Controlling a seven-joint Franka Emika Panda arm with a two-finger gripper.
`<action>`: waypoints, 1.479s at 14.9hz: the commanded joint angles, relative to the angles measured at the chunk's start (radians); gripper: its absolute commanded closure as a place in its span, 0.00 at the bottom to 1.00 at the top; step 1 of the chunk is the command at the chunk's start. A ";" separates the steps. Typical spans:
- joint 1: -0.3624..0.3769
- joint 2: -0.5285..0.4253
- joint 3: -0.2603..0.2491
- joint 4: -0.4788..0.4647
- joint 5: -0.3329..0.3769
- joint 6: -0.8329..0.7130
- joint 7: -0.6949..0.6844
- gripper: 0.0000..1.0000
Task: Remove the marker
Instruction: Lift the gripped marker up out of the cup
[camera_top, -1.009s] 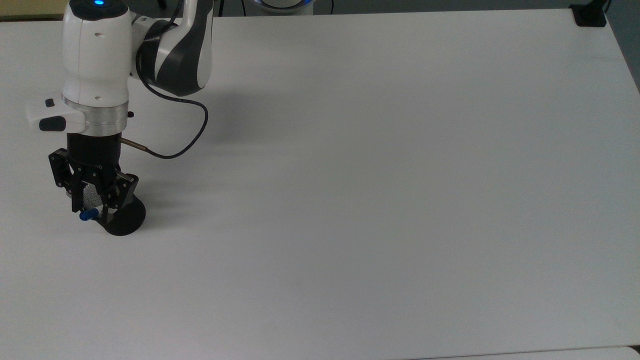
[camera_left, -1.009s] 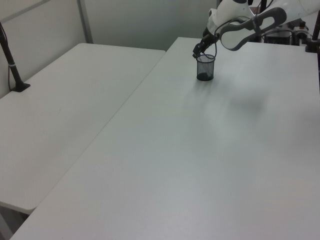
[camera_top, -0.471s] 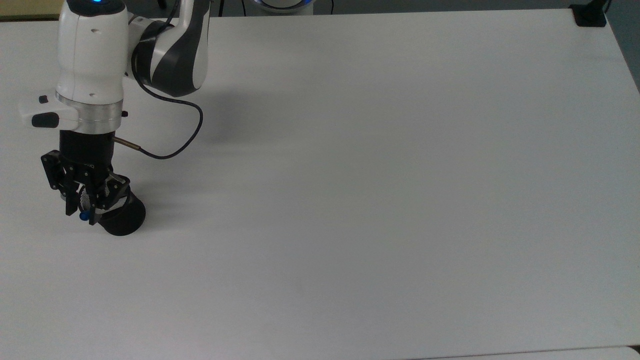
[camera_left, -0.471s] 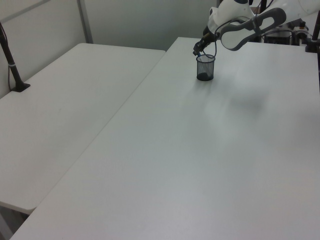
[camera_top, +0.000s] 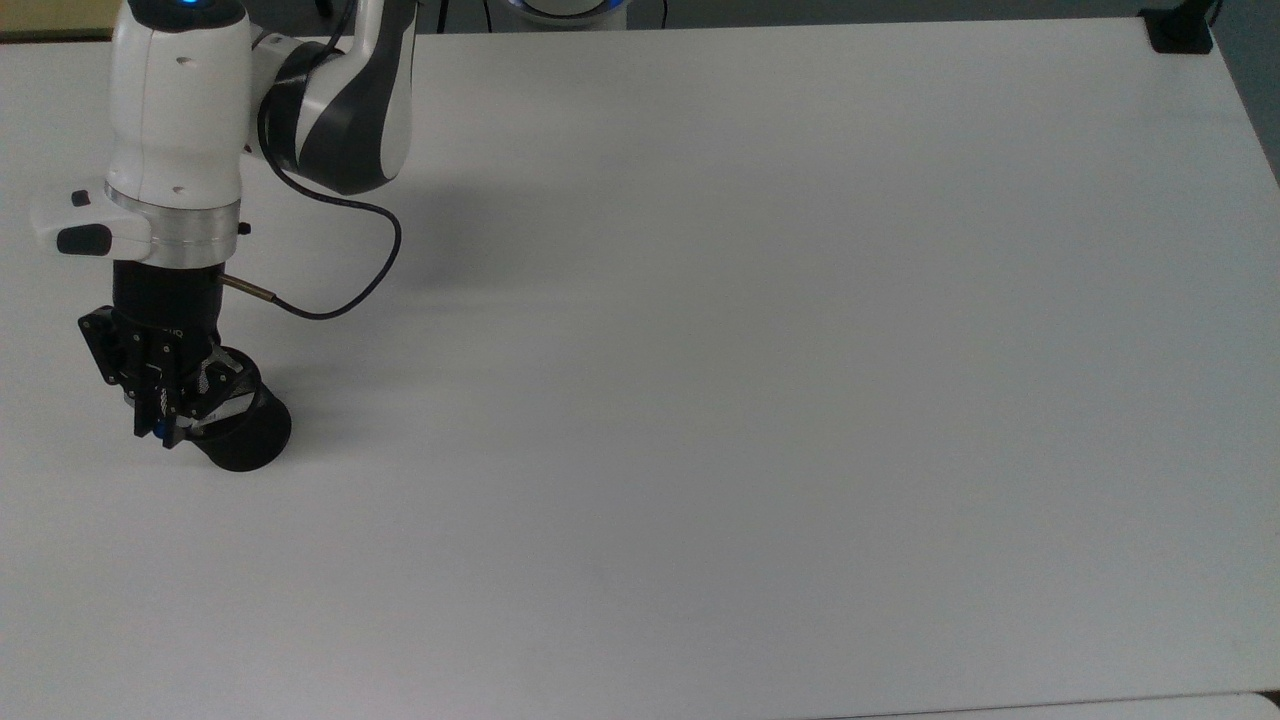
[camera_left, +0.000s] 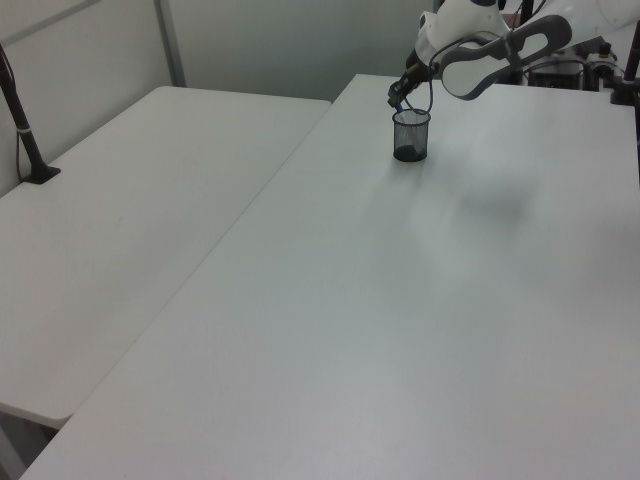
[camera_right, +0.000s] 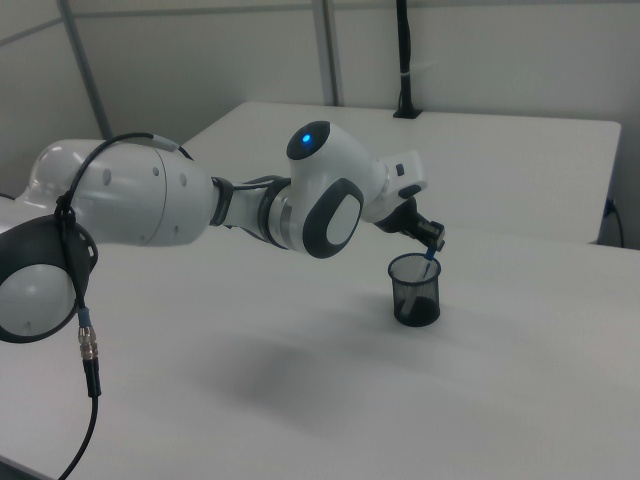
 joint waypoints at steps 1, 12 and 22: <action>0.005 0.014 -0.009 0.016 -0.006 0.018 -0.002 0.78; 0.003 -0.024 -0.009 0.021 0.006 0.018 0.008 0.88; 0.002 -0.142 -0.009 0.061 0.078 0.015 0.031 0.88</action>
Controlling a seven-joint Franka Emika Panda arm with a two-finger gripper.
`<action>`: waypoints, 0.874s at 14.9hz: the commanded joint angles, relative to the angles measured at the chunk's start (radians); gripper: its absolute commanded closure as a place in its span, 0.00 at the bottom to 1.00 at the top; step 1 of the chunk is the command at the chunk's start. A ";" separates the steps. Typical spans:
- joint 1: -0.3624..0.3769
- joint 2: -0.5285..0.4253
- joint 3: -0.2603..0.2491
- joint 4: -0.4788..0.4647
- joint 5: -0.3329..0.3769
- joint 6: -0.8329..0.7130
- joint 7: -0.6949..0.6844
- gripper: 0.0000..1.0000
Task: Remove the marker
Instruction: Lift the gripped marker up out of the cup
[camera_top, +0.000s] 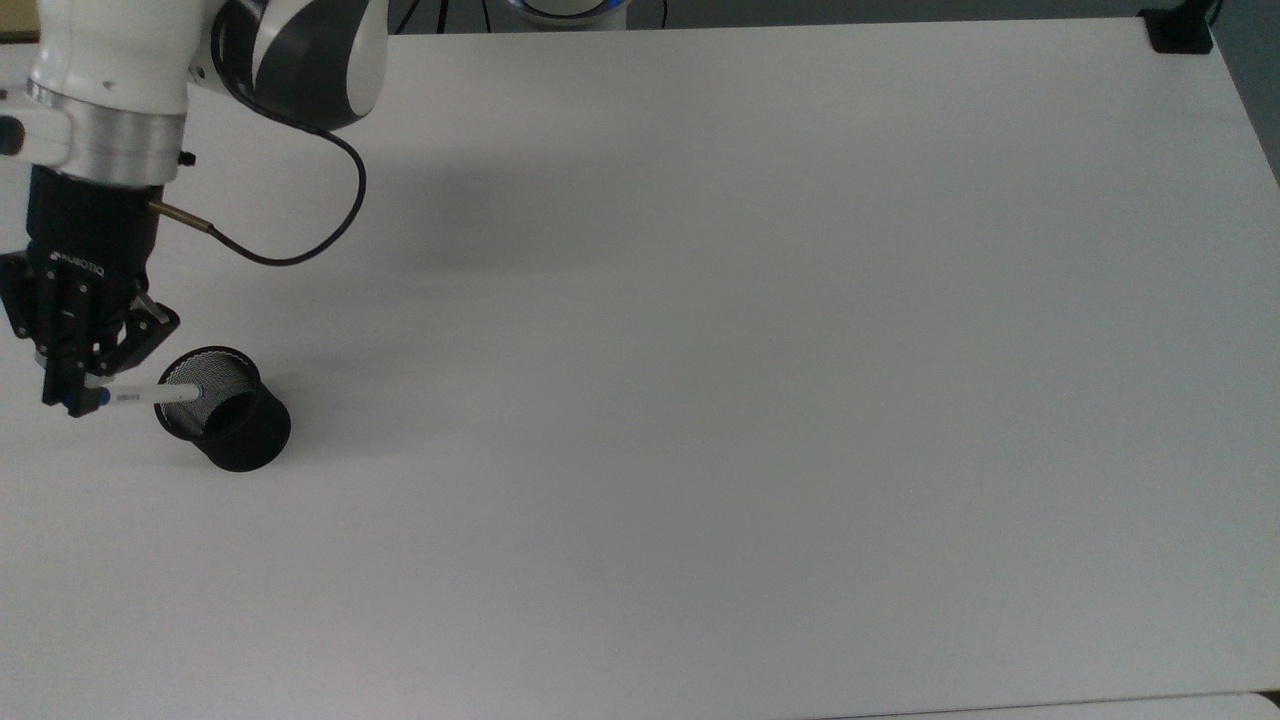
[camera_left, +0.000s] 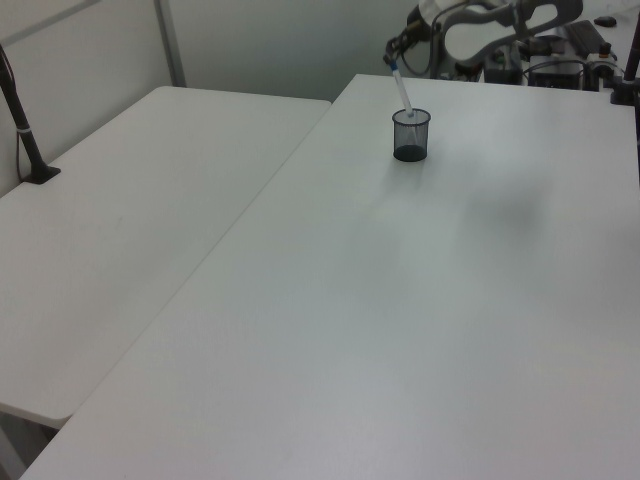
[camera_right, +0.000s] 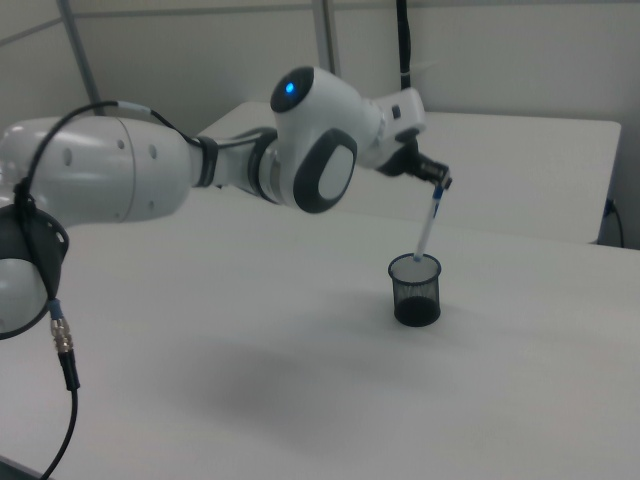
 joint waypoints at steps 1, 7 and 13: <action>0.009 -0.073 -0.009 -0.009 0.044 0.010 0.012 0.88; 0.076 -0.078 0.002 -0.072 0.046 -0.029 0.054 0.88; 0.165 -0.086 0.004 -0.065 0.047 -0.297 0.071 0.88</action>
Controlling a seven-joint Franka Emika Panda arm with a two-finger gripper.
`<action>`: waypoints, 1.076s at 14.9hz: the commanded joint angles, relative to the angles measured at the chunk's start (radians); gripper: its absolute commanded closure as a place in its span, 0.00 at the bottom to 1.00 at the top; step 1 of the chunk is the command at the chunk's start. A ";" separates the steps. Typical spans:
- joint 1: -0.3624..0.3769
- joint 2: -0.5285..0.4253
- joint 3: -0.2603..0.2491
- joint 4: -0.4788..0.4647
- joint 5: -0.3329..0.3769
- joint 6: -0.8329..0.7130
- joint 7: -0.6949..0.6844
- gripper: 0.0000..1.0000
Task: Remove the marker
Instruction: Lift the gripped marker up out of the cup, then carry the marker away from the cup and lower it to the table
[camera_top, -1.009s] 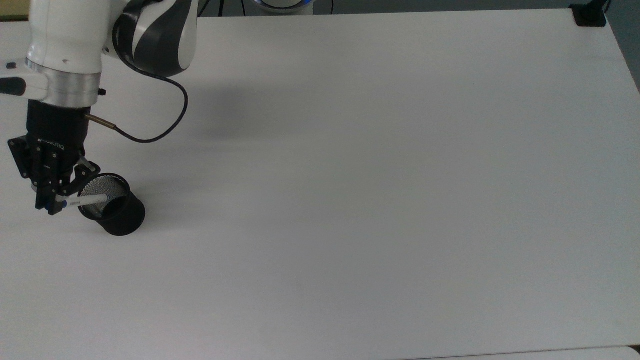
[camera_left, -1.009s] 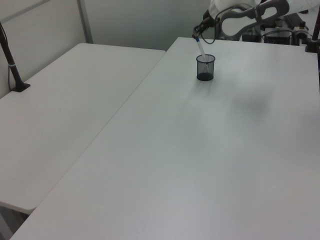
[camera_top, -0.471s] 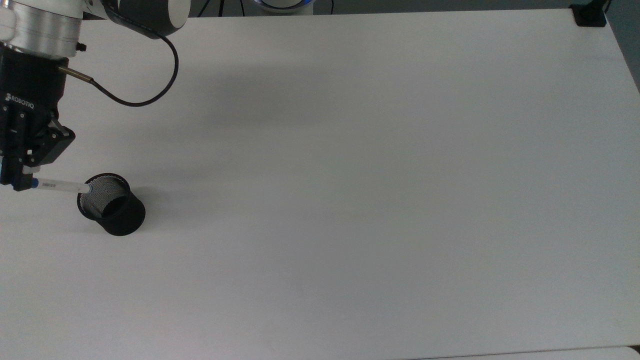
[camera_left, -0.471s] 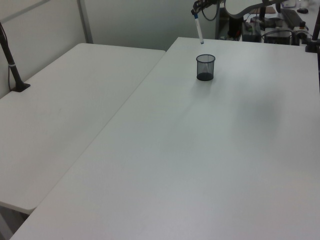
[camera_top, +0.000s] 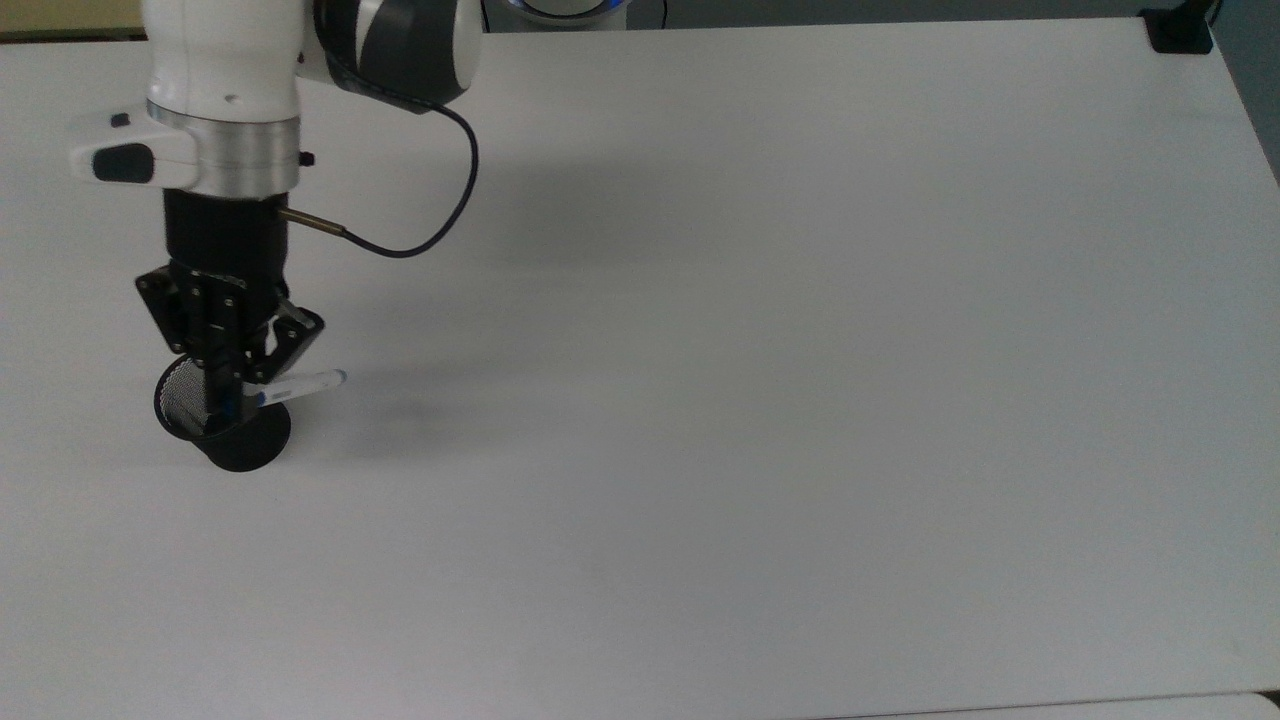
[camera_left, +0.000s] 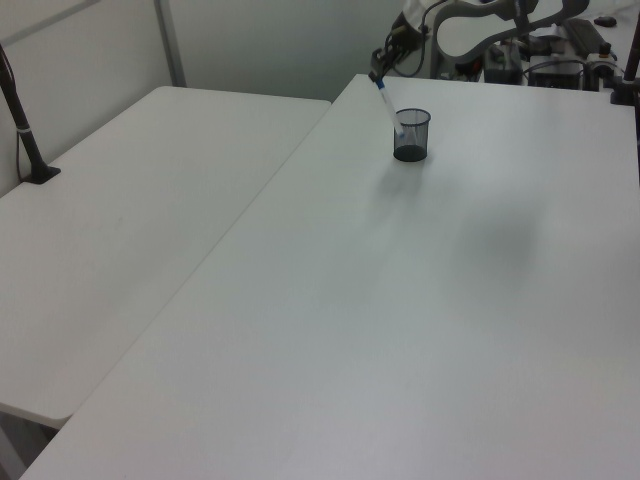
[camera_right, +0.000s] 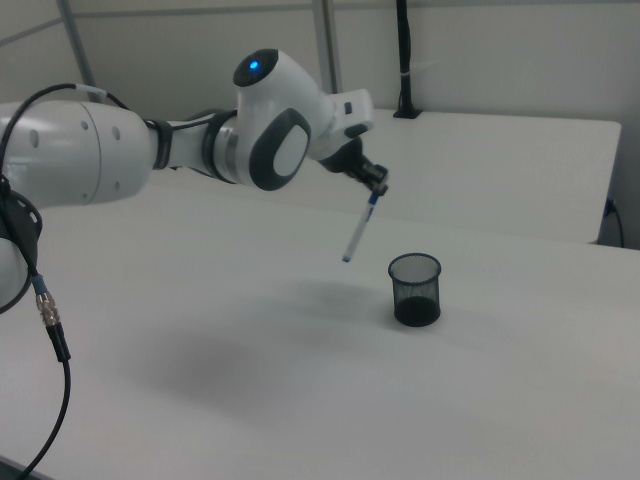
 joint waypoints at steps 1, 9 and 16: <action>0.062 -0.028 -0.007 -0.018 0.016 -0.146 0.007 0.88; 0.234 0.021 -0.007 -0.037 0.015 -0.520 -0.053 0.88; 0.284 0.078 -0.007 -0.078 0.015 -0.545 -0.064 0.87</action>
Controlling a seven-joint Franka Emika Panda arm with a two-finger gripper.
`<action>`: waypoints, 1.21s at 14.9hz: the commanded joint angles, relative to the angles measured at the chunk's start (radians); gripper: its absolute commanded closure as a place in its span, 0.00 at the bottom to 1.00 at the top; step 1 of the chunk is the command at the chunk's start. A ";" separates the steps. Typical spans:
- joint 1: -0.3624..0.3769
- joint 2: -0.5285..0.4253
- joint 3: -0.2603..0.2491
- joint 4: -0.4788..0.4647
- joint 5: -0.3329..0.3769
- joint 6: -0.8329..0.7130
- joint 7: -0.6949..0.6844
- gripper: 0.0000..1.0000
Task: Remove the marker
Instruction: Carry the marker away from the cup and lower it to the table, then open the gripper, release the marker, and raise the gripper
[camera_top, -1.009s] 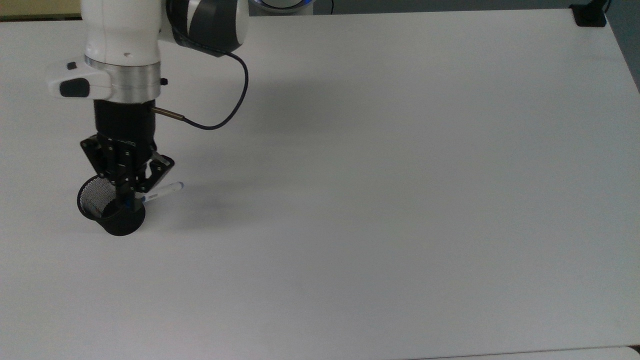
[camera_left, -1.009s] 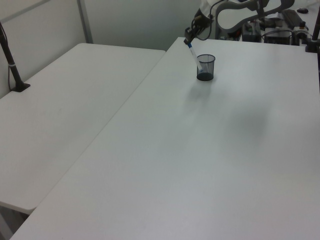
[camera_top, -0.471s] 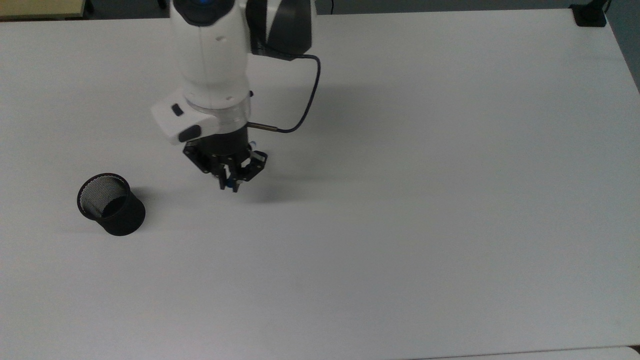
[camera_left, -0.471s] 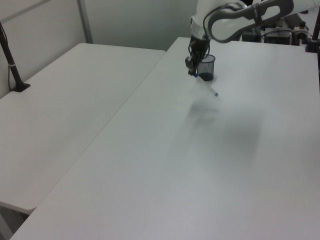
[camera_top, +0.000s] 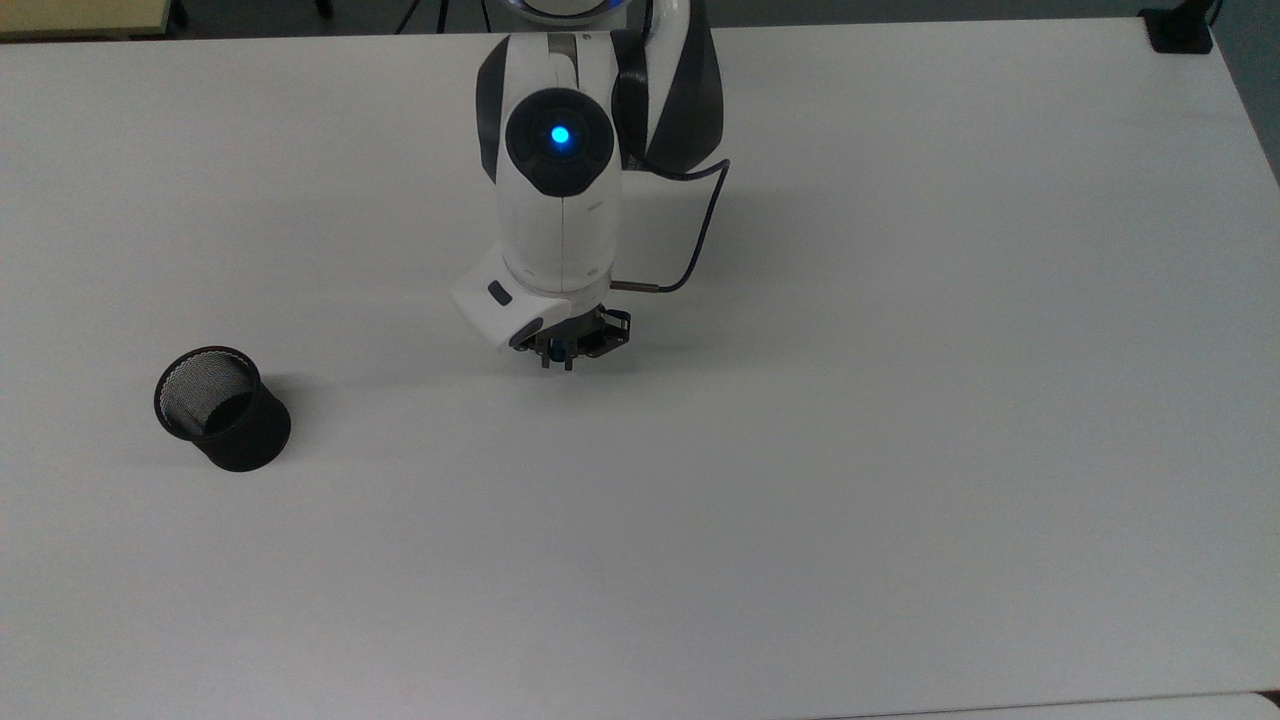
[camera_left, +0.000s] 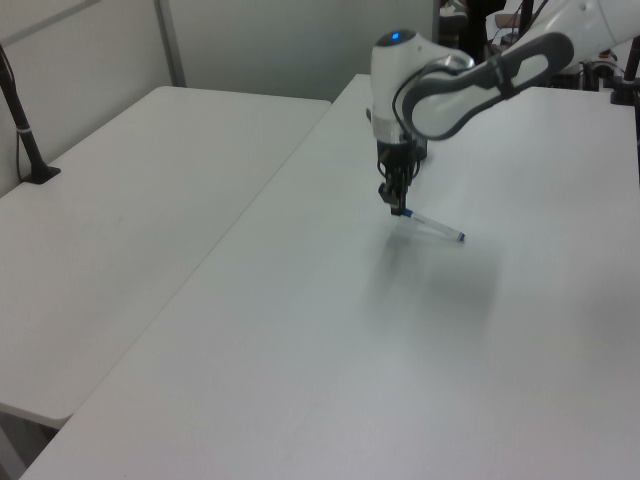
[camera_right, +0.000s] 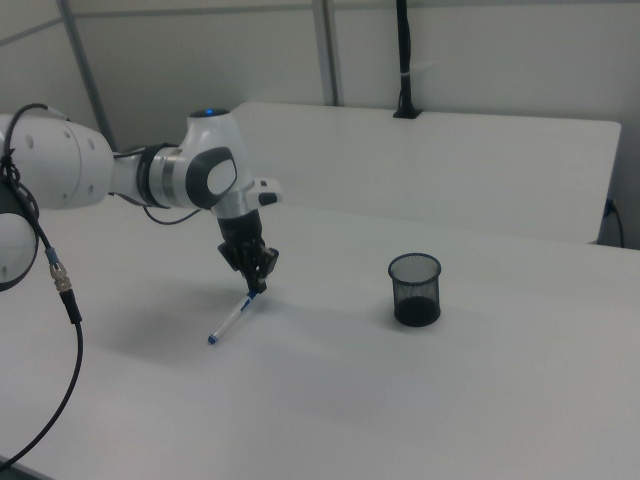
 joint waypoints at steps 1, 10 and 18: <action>0.010 -0.011 -0.013 -0.022 0.015 -0.025 -0.038 0.83; 0.010 -0.081 -0.013 -0.010 0.016 -0.172 0.020 0.00; -0.037 -0.331 -0.024 -0.027 0.016 -0.378 -0.004 0.00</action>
